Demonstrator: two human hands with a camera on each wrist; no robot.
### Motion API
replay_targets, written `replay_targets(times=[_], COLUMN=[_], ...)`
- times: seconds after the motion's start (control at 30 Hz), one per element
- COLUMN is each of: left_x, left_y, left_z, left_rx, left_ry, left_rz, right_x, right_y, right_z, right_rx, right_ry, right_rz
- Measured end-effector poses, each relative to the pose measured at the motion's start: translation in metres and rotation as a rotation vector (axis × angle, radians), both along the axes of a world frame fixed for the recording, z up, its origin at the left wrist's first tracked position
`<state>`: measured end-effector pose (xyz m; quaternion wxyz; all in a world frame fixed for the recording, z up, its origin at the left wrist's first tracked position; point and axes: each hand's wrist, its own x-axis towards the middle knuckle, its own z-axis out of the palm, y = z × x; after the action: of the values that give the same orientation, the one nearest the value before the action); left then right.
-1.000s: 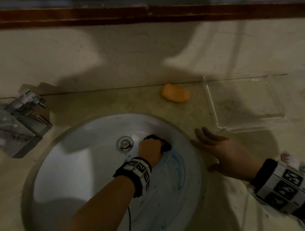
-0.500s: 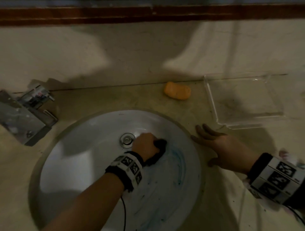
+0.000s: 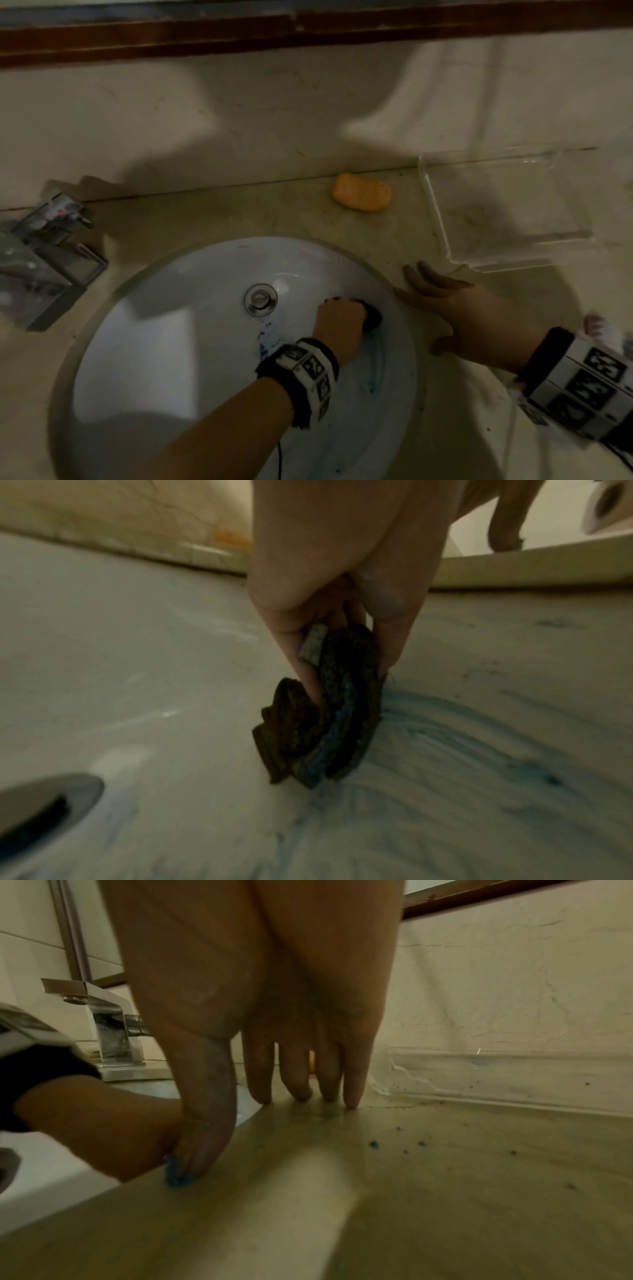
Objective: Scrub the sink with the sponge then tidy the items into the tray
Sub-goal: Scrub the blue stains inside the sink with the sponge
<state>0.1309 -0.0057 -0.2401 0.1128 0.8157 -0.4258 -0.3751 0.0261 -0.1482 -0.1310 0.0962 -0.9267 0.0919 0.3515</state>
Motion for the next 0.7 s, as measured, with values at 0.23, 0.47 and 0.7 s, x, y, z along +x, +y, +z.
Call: replay_targets(times=[0.23, 0.47, 0.7], left_x=[-0.003, 0.037, -0.021], left_y=[0.021, 0.009, 0.006], left_z=[0.013, 0.013, 0.015], left_rx=[-0.019, -0.281, -0.419], left_ry=[0.066, 0.068, 0.087], left_rz=[-0.182, 0.379, 0.109], right_x=[0.001, 0.001, -0.001], right_y=[0.004, 0.005, 0.003], right_z=[0.004, 0.001, -0.002], right_rx=[0.006, -0.002, -0.004], right_ry=[0.003, -0.017, -0.007], right_rz=[-0.007, 0.004, 0.013])
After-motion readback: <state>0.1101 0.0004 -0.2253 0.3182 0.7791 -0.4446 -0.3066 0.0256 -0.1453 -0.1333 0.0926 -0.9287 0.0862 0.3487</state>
